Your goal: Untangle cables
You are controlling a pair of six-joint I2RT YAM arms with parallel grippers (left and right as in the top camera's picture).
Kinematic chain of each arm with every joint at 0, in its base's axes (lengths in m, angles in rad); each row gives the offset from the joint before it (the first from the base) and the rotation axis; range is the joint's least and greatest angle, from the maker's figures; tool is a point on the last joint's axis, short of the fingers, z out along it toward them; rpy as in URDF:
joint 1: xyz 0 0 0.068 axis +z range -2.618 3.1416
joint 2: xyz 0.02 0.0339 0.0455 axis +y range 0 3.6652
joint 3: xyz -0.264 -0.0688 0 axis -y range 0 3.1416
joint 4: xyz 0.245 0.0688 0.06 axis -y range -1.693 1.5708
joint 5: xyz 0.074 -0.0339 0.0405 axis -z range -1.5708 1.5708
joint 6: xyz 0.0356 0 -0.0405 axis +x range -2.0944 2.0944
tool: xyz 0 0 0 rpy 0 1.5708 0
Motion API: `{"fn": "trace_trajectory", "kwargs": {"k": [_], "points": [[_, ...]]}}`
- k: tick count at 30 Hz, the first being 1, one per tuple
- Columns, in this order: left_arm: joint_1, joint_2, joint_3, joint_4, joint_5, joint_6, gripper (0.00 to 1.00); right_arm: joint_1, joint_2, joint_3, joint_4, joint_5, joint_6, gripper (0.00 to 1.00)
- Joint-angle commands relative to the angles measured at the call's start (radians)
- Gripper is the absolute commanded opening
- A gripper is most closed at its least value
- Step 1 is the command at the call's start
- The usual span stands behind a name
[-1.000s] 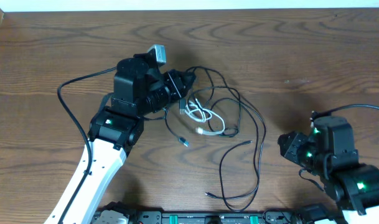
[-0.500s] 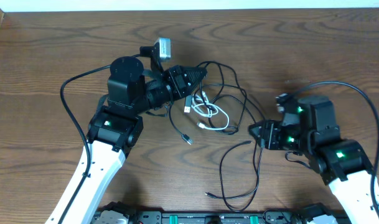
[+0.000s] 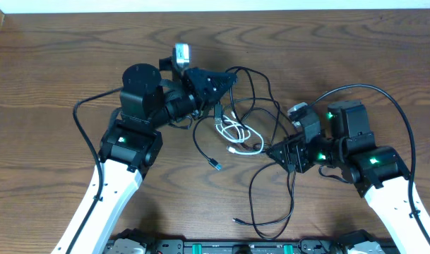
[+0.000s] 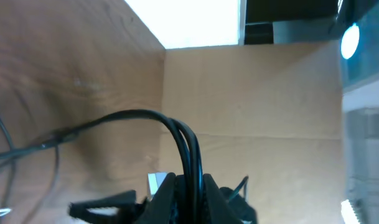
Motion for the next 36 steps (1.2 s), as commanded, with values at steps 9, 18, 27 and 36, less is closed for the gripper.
{"fn": "trace_trajectory", "kwargs": {"k": [9, 18, 27, 36], "points": [[0.005, -0.023, 0.012, 0.022, -0.013, -0.326, 0.08, 0.034, 0.019, 0.004, 0.07, -0.109, -0.179, 0.81], [0.004, -0.025, 0.012, 0.061, -0.002, -0.411, 0.08, 0.102, 0.118, -0.001, 0.187, -0.052, -0.178, 0.74], [0.004, -0.028, 0.012, 0.061, -0.002, -0.437, 0.08, 0.101, 0.13, -0.001, 0.28, -0.014, -0.122, 0.82], [0.004, -0.028, 0.012, 0.061, -0.002, -0.46, 0.08, 0.11, 0.185, -0.001, 0.328, -0.06, -0.179, 0.89]]}}
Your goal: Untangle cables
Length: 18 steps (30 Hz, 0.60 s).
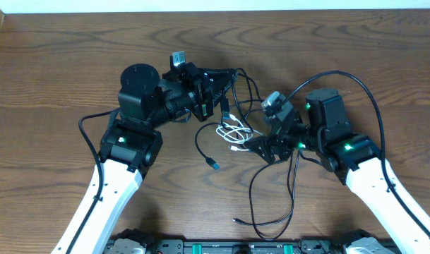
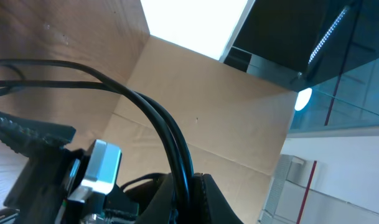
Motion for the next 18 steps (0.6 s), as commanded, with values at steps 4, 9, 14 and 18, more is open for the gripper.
{"fn": "trace_trajectory", "kwargs": {"k": [4, 9, 14, 18], "points": [[0.004, -0.028, 0.012, 0.009, 0.003, -0.032, 0.08, 0.047, 0.096, -0.001, 0.076, -0.054, -0.024, 0.8], [0.005, -0.028, 0.012, 0.009, 0.003, -0.031, 0.08, 0.051, 0.159, 0.0, 0.075, -0.053, -0.016, 0.47], [0.005, -0.027, 0.012, 0.008, -0.002, 0.033, 0.08, 0.0, 0.096, 0.004, 0.012, -0.053, 0.034, 0.14], [0.005, -0.022, 0.012, 0.007, -0.01, 0.233, 0.08, -0.082, -0.055, 0.005, -0.082, -0.048, 0.061, 0.01]]}}
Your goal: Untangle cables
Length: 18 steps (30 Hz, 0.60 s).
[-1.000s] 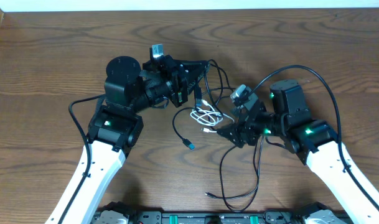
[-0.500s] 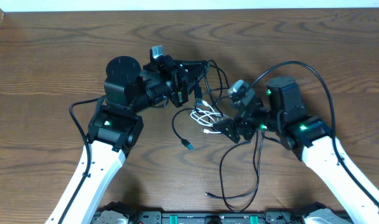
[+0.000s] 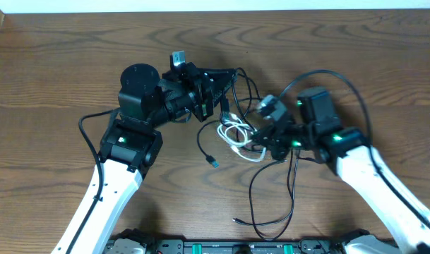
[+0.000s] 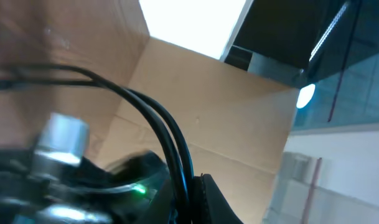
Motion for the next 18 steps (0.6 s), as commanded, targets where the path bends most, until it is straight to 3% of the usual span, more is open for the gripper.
{"fn": "trace_trajectory", "kwargs": {"k": [1, 3, 8, 12, 18], "points": [[0.005, -0.02, 0.012, 0.008, -0.01, 0.231, 0.07, -0.081, -0.166, 0.006, -0.05, -0.011, 0.047, 0.01], [0.005, -0.015, 0.012, -0.018, -0.032, 0.421, 0.08, -0.163, -0.309, 0.006, -0.106, -0.005, 0.105, 0.01], [0.005, -0.007, 0.012, -0.229, -0.186, 0.71, 0.08, -0.282, -0.55, 0.006, -0.144, -0.005, 0.172, 0.01], [0.005, 0.008, 0.012, -0.412, -0.409, 0.804, 0.08, -0.341, -0.702, 0.006, -0.143, 0.075, 0.188, 0.01], [0.005, 0.068, 0.012, -0.575, -0.815, 0.879, 0.08, -0.382, -0.88, 0.006, -0.142, 0.441, 0.296, 0.01]]}}
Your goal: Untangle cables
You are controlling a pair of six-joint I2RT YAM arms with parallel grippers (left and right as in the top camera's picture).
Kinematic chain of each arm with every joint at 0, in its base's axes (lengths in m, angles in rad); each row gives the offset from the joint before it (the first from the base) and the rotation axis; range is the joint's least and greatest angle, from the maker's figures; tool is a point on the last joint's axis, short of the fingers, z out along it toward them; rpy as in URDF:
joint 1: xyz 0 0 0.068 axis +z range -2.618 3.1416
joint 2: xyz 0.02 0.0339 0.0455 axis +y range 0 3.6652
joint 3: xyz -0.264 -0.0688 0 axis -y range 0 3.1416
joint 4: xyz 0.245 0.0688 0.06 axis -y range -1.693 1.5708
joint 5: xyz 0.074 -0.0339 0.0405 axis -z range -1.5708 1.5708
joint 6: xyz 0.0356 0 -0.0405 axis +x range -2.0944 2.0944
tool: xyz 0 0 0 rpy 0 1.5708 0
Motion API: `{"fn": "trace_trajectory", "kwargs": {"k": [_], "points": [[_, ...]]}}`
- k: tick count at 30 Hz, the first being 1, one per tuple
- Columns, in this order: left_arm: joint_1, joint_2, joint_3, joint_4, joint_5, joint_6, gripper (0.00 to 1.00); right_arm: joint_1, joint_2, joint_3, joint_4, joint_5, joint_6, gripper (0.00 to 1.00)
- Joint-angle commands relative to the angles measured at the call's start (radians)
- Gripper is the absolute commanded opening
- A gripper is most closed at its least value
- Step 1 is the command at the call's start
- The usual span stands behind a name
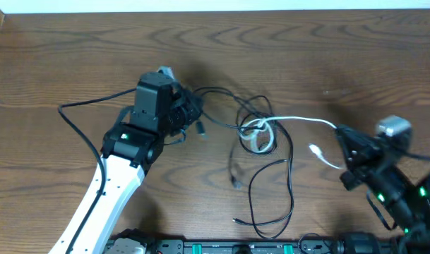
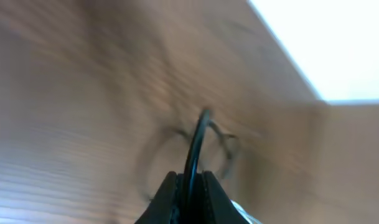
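Observation:
A black cable (image 1: 289, 176) lies in loops at the table's middle, tangled with a white cable (image 1: 299, 121) whose coil (image 1: 257, 134) sits inside the loops. My left gripper (image 1: 192, 116) is shut on a strand of the black cable (image 2: 197, 140); the blurred left wrist view shows the strand pinched between the fingertips of that gripper (image 2: 190, 178). My right gripper (image 1: 347, 159) is at the far right, shut on the white cable near its plug (image 1: 315, 149). The white strand stretches from the coil to it.
The wooden table (image 1: 59, 56) carries only the cables. A black plug end (image 1: 236, 182) and a long black loop (image 1: 271, 224) lie near the front edge. The left arm's own cable (image 1: 80, 106) arcs out on the left.
My right gripper has gone from the white coil at the middle to the far right, with a white strand drawn out after it. My left gripper has moved left and lower with the black strand.
At first my left gripper held the black cable above the tangle and my right gripper stood right of it. The right gripper was then closer, then at the white coil. Now the arms are far apart and the white cable is partly pulled out.

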Motion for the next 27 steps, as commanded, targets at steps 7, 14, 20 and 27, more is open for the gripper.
{"fn": "trace_trajectory", "kwargs": {"k": [7, 14, 20, 27], "points": [[0.005, 0.138, 0.011, -0.047, -0.653, 0.103, 0.09, -0.015, -0.098, 0.009, 0.0, 0.363, 0.089, 0.01], [0.005, 0.193, 0.011, -0.019, -0.422, 0.103, 0.08, -0.015, -0.087, 0.008, -0.049, 0.263, 0.177, 0.1], [0.005, 0.178, 0.011, 0.162, 0.034, -0.024, 0.08, -0.015, -0.016, -0.008, -0.146, -0.033, 0.178, 0.23], [0.005, 0.111, 0.011, 0.36, 0.239, -0.394, 0.08, -0.013, 0.108, -0.056, -0.159, -0.154, 0.333, 0.44]]}}
